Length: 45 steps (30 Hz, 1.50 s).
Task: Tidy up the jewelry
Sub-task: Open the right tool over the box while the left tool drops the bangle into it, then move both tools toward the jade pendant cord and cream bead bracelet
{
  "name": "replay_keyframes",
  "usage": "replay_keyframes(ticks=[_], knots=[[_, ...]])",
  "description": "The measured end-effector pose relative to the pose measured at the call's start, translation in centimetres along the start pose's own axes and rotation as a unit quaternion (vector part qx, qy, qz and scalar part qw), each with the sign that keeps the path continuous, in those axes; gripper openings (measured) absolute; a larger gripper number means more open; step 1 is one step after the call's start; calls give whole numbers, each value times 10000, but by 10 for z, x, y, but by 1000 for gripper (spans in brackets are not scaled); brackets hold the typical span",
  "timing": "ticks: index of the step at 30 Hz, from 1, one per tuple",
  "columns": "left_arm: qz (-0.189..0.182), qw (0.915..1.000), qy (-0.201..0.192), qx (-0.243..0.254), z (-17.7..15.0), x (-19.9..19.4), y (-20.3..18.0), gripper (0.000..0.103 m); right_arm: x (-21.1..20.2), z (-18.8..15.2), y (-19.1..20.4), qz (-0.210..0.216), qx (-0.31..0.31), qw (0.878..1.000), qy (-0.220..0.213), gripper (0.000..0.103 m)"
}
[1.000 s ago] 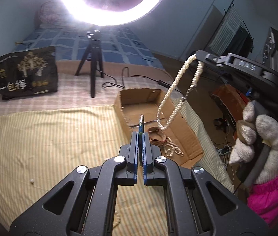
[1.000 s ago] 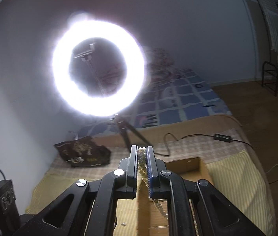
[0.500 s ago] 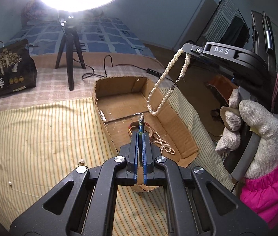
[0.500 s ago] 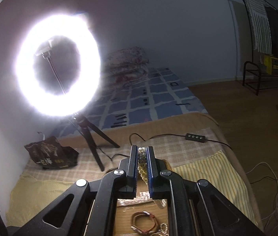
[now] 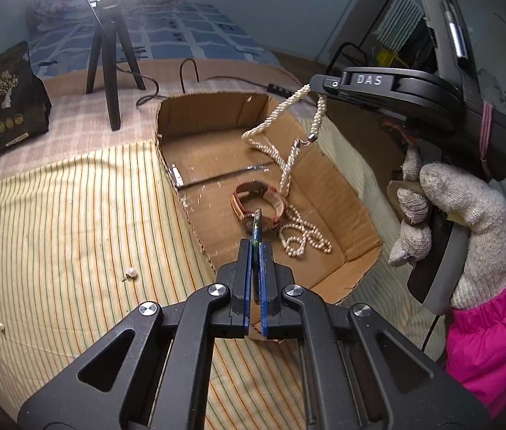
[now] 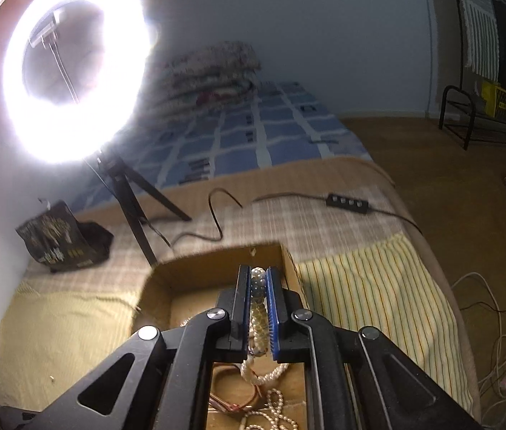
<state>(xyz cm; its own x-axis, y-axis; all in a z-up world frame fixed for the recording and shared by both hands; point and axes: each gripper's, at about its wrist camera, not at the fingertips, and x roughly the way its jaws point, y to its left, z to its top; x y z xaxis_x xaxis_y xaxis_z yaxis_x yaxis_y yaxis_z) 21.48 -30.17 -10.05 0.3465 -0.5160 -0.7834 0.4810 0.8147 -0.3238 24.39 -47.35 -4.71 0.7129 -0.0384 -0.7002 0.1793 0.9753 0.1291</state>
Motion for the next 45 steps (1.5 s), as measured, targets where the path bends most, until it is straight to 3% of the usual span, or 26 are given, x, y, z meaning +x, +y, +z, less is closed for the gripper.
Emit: replay_keyframes(ticks=[3,7,8,9,10,14,17,24,29,39,45], knots=[[-38,9999,67,132,-2,3,-3,1,7,-5,-2,-2,46,9999,124,12],[-15,9996,69,260,-3,1,-7,3,5,-5,-3,-13,161,9998,106,45],[0,9996,68,279,-3,1,-7,13,5,-5,-3,-20,185,9998,122,59],[27,9996,49,293,-4,0,-7,26,6,-4,-3,-15,193,9997,144,67],[46,9996,31,288,-3,0,-6,30,6,-5,-3,-42,207,9996,162,74],[104,9996,16,243,-3,-4,-1,31,9,-6,-3,-132,194,9993,275,77],[132,9997,5,211,-3,-8,3,31,9,-7,-2,-229,249,9989,339,89],[263,9990,-97,343,-6,-27,11,31,-4,-7,5,-495,145,9982,307,97],[406,9983,-205,352,-7,-46,27,39,-24,-8,8,-503,177,9984,211,98],[734,9961,-479,-106,-14,-102,88,39,-69,-26,15,-336,435,9984,-160,100],[983,9927,-629,-319,-22,-127,117,47,-90,-48,39,-390,15,9988,-286,100]])
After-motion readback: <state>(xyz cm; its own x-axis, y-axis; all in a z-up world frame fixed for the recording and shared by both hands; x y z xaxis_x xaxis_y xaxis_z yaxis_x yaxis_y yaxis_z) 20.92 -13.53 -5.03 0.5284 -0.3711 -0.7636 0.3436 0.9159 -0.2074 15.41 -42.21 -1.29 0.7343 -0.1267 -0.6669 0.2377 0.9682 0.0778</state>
